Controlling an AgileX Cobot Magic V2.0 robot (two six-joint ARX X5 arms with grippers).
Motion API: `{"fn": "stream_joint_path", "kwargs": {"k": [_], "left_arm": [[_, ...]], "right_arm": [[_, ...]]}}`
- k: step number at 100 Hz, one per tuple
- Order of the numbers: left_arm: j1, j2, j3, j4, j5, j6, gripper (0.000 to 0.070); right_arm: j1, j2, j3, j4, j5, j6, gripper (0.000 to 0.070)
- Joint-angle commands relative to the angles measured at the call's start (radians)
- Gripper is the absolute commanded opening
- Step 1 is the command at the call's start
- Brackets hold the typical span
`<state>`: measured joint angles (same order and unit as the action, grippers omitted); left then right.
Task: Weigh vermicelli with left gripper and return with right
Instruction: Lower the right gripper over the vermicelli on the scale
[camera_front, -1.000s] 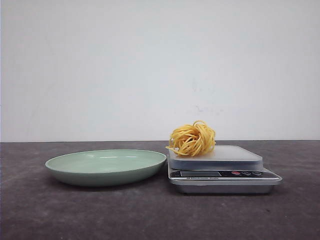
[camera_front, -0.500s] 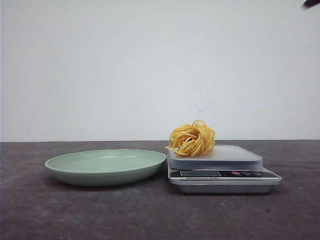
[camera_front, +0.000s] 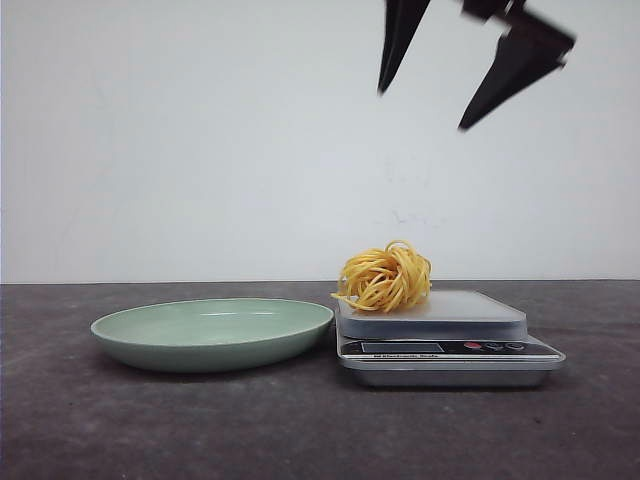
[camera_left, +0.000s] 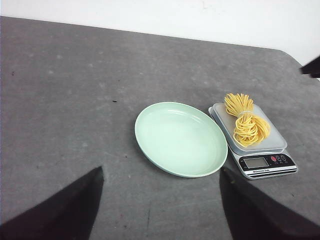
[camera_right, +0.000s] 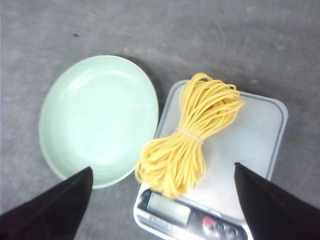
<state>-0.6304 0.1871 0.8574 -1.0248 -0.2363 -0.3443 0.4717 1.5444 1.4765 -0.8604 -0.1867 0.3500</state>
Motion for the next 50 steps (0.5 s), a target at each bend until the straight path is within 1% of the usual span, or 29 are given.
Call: {"fn": "stream_joint_path", "kwargs": {"k": [1,33,50], "left_arm": [[-0.005,0.002,0.016,-0.002,0.001,-0.005,0.0429],[-0.005,0.002,0.016,-0.007,0.000,-0.005,0.0429],[-0.005,0.002,0.016,-0.007,0.000,-0.004,0.0429]], "right_arm": [[0.007,0.058,0.042,-0.008,0.000,0.034,0.0561],[0.009,0.259,0.057,-0.007,-0.018,0.047,0.0561],[0.023,0.321,0.057,0.025,-0.020,0.051,0.0561]]}}
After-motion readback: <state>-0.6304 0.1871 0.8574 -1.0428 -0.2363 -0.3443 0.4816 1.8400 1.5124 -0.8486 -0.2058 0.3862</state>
